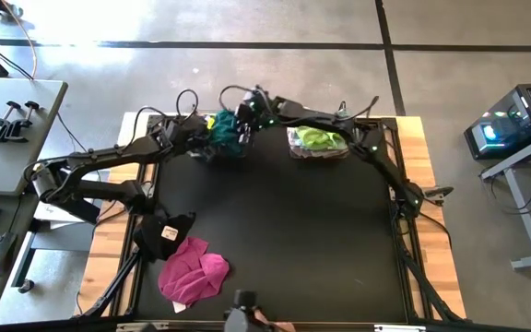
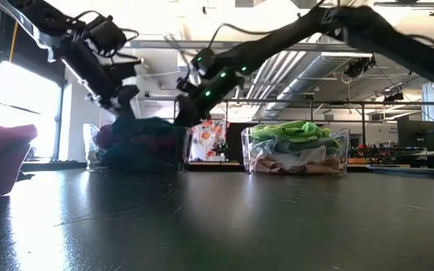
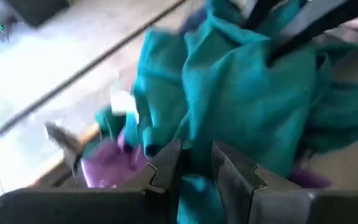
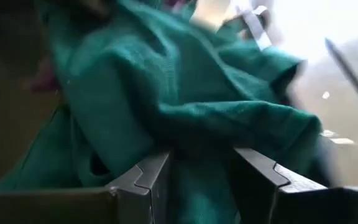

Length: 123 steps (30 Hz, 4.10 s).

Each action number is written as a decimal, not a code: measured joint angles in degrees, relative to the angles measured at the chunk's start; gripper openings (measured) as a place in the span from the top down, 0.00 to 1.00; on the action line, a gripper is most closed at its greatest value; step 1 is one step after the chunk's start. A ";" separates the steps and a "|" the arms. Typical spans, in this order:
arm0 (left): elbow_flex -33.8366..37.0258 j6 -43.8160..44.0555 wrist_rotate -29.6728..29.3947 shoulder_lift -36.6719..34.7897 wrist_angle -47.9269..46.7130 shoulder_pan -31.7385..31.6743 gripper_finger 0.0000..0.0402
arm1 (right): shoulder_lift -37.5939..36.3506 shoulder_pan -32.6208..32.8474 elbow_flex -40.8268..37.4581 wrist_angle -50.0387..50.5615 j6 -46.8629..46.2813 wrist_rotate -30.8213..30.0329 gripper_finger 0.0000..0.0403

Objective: Sort towels by color in basket
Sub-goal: Put the green kitchen towel into the left transparent bin

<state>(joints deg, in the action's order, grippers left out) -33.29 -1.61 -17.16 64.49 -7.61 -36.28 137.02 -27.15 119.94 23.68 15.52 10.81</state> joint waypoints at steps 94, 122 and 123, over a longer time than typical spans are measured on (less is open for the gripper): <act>3.33 -1.86 4.49 -25.05 6.83 -2.25 0.56 | -29.30 2.31 -32.09 -9.27 5.10 -0.66 0.99; 3.14 -0.32 17.75 17.40 22.45 -16.65 0.74 | -38.46 11.57 -61.76 -32.47 -5.13 -5.97 1.00; 3.22 -0.08 18.00 16.59 21.98 -16.65 0.74 | -38.46 11.94 -61.76 -32.20 -4.96 -7.30 1.00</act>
<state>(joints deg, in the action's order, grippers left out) -30.07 -1.68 0.85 81.08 14.37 -52.93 98.56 -15.21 58.17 -8.52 10.56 3.51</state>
